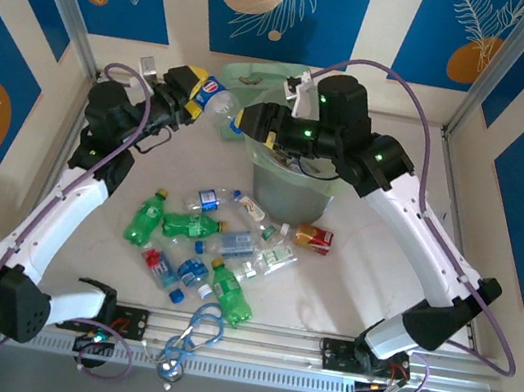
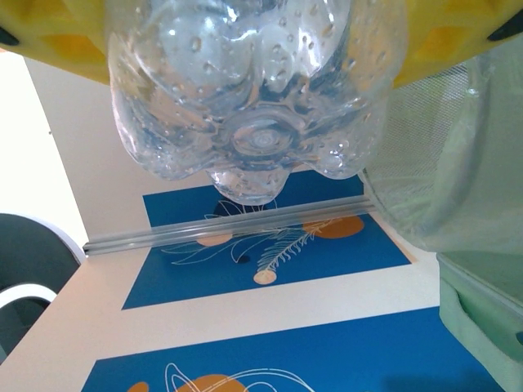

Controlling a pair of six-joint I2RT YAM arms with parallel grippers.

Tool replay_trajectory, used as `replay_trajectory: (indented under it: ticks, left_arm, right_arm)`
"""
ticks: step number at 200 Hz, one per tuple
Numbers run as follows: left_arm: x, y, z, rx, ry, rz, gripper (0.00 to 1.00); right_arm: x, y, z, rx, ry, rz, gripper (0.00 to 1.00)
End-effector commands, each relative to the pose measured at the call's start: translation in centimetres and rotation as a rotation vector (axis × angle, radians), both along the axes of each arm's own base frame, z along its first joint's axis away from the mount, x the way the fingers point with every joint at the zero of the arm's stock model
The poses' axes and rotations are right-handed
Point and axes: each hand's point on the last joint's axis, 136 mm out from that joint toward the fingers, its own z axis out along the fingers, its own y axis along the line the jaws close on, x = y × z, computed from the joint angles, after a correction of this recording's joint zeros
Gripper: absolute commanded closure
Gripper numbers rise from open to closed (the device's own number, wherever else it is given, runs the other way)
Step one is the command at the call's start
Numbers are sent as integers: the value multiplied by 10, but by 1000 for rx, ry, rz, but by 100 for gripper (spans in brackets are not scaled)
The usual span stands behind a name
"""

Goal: Put the plastic bottles in the bin

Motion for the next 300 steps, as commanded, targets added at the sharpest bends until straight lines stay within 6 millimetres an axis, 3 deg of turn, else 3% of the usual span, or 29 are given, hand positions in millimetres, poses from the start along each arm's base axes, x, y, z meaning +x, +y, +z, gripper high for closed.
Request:
replay_trajectory:
  ticks: [1, 73, 94, 123, 160, 179, 186, 217, 241, 273, 300]
  left_arm:
    - [-16, -6, 29, -32, -82, -43, 49]
    - [-16, -8, 30, -28, -80, -46, 49]
    - [-14, -8, 27, -13, -71, -39, 49]
    - [-11, -9, 23, -4, -62, -36, 48]
    - [-9, -7, 21, 3, -62, -13, 38]
    - [-7, -10, 19, 12, -50, -16, 7]
    - [-7, -9, 19, 19, -56, -6, 0]
    - [-6, -1, 9, 125, -46, 48, 0]
    - [-12, 13, -10, 368, 0, 107, 0]
    - [-28, 51, -43, 685, 69, 231, 0]
    - [-48, 65, -80, 811, 136, 219, 0]
  right_arm:
    - [-1, 7, 12, 36, 0, 36, 37]
    - [3, 15, 6, 24, 23, 53, 62]
    - [2, 15, 5, 23, 26, 55, 74]
    - [2, 12, 6, 16, 22, 41, 80]
    - [6, 5, 9, 21, 20, 20, 82]
    - [8, 0, 11, 21, 17, 2, 83]
    - [11, -4, 11, 19, 17, -13, 83]
    - [27, -38, 10, 8, 40, -110, 83]
    - [39, -74, 4, -16, 63, -199, 82]
    - [55, -122, -30, -112, 149, -304, 83]
    - [60, -135, -56, -142, 216, -293, 83]
